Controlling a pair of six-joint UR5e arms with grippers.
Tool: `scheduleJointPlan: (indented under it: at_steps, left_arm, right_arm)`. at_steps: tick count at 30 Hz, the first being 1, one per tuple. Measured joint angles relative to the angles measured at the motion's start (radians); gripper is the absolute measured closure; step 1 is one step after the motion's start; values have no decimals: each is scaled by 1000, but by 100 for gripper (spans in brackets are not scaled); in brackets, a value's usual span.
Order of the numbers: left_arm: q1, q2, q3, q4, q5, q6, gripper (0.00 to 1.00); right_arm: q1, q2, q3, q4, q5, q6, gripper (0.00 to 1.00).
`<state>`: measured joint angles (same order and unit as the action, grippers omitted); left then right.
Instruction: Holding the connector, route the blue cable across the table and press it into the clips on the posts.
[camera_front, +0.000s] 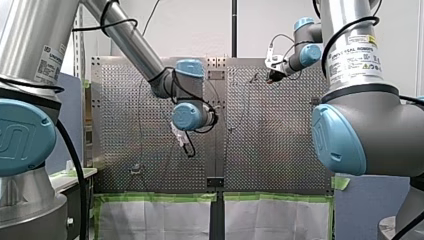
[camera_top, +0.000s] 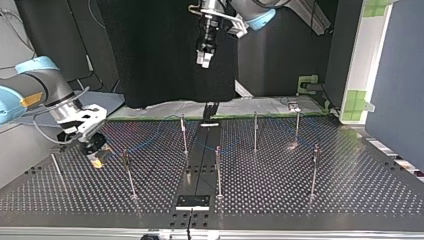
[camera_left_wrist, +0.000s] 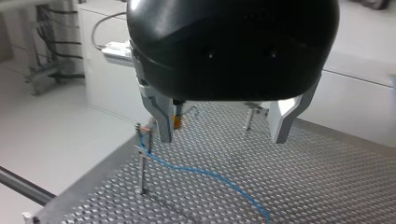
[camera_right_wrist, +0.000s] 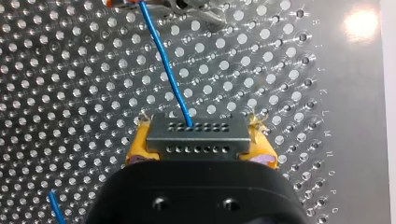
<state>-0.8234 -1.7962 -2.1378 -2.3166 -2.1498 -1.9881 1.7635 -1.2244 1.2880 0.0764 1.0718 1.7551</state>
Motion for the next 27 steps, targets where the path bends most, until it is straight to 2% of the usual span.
scheduleJointPlan:
  at_steps: [11,27]
  left_arm:
    - [0,1,-109,3,1,-2,0]
    - [17,1,-275,51,11,5,0]
  right_arm:
    - [0,0,0,0,1,-1,100]
    - [-6,1,0,-2,3,-4,100]
